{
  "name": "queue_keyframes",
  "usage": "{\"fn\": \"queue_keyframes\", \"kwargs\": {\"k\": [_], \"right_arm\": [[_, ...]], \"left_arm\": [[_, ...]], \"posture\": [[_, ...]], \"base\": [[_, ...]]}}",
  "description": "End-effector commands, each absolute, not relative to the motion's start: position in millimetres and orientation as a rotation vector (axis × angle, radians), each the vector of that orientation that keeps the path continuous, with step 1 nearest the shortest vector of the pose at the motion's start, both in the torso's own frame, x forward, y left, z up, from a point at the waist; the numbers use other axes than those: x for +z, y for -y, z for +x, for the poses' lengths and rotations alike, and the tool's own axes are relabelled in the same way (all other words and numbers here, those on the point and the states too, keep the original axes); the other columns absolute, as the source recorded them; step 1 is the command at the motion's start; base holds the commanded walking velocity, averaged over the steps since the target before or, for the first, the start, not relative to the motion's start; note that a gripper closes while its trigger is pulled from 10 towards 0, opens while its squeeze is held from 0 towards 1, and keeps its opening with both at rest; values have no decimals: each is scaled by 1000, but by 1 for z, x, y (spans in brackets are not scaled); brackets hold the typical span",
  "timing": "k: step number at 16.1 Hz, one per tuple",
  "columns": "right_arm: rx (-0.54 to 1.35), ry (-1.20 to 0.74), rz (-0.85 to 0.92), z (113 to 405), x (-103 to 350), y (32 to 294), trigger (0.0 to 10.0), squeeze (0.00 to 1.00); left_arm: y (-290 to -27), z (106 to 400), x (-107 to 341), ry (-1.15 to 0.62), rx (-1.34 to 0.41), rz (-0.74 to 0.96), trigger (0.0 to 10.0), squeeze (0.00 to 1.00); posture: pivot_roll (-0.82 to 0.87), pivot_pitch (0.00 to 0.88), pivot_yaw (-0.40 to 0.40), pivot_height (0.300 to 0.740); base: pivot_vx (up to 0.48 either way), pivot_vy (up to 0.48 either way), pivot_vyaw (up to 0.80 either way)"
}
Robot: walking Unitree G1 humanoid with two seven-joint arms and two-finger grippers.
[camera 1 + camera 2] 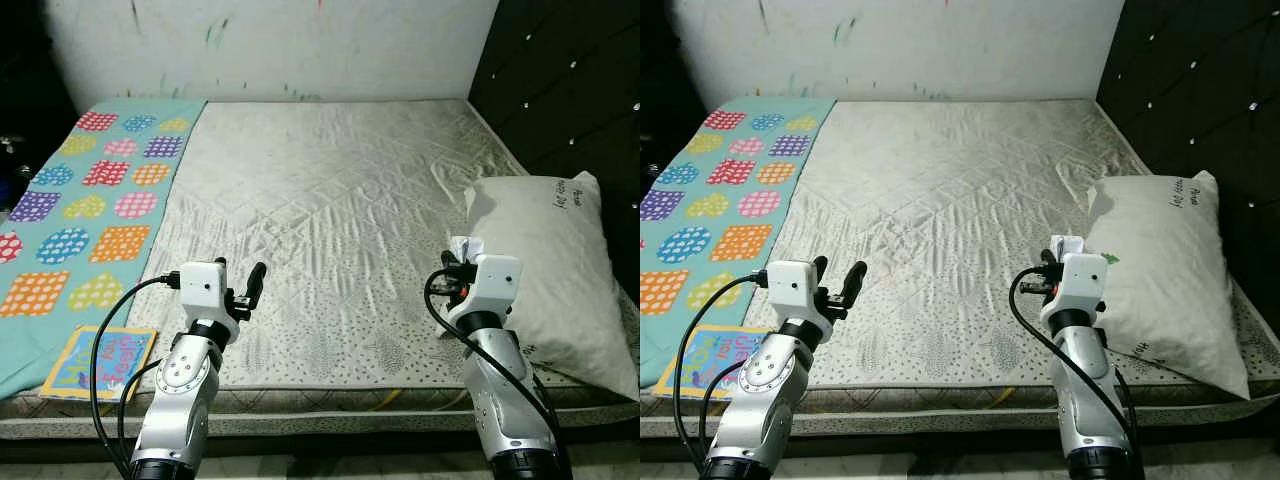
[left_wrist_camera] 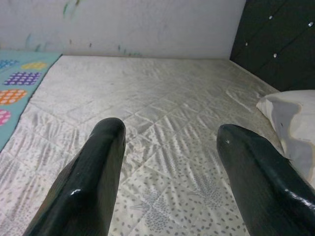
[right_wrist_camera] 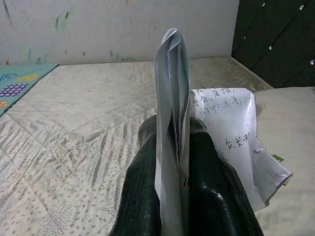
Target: Clean up the room
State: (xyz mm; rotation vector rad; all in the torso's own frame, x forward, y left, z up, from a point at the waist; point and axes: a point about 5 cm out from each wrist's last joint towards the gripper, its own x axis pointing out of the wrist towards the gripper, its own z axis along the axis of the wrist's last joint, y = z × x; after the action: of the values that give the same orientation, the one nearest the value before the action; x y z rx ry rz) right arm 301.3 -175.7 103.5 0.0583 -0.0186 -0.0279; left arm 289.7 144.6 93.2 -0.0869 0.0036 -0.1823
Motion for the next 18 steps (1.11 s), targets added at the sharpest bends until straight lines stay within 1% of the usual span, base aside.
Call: {"fn": "queue_keyframes", "kwargs": {"k": [1,6,15,18], "right_arm": [[-28,9,52,301,104,178,10000,0],[-16,6,43,301,104,177,10000,0],[5,-6,21,300,102,176,10000,0],[9,-7,16,300,102,176,10000,0]], "left_arm": [[-147,291,97,3,-178,-83,10000,0],[-150,290,96,-8,-152,-113,10000,0],[-148,288,96,-19,-160,-118,10000,0],[-149,287,95,-19,-153,-135,10000,0]], "posture": [[-133,56,-6,740],[-135,67,-12,740],[-136,75,-20,740],[-137,76,-21,740]], "base": [[0,285,0],[0,467,0],[0,480,0],[0,86,0]]}}
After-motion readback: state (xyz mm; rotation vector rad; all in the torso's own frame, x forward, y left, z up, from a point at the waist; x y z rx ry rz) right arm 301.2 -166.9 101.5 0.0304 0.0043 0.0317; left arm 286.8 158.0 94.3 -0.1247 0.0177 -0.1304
